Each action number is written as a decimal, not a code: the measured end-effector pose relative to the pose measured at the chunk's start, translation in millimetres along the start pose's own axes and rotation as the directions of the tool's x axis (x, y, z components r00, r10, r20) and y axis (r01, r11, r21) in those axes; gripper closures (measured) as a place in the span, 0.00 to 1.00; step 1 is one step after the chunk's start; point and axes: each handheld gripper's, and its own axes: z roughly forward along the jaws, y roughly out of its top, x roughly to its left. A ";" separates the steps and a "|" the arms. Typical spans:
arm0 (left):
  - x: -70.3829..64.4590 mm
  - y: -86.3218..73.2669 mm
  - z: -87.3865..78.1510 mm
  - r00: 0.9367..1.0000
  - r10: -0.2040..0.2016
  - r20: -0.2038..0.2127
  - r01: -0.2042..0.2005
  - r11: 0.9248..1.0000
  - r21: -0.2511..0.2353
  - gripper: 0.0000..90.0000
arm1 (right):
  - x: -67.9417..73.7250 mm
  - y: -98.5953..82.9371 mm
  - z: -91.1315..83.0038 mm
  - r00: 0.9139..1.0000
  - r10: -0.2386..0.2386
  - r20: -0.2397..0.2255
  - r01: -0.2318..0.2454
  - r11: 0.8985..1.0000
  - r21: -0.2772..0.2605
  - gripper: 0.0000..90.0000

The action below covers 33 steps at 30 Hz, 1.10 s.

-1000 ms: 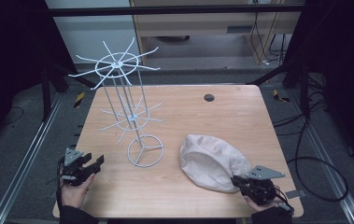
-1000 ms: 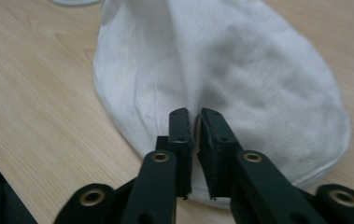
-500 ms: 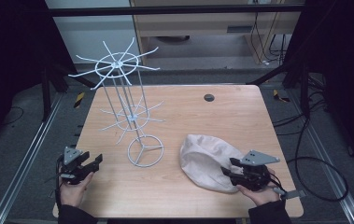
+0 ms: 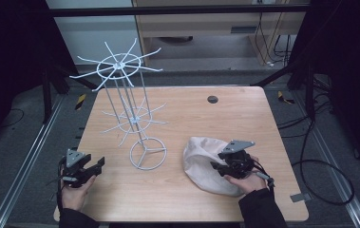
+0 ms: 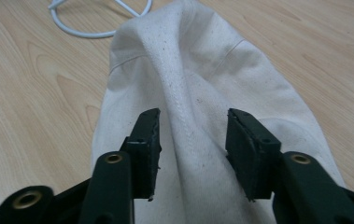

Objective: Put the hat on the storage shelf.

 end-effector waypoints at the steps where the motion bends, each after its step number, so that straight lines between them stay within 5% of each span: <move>1: 0.0 0.0 0.0 1.000 0.000 0.000 0.000 1.000 0.000 0.46 | 0.0 0.0 0.0 1.000 0.000 0.000 0.000 1.000 0.000 0.63; 11: -0.5 0.1 0.3 1.000 0.007 -0.005 -0.007 1.000 0.005 0.46 | -3.3 0.6 14.6 0.999 -0.030 0.039 0.027 0.996 0.087 0.96; 26: -2.3 0.1 -0.5 1.000 0.002 0.013 -0.002 1.000 0.006 0.46 | -3.9 1.9 -0.1 0.999 -0.039 0.038 0.038 0.999 0.028 0.98; 33: -2.3 -0.5 0.3 1.000 -0.003 0.018 0.003 1.000 0.010 0.46 | -3.5 7.4 -20.1 0.999 -0.020 0.026 0.022 0.998 -0.064 0.98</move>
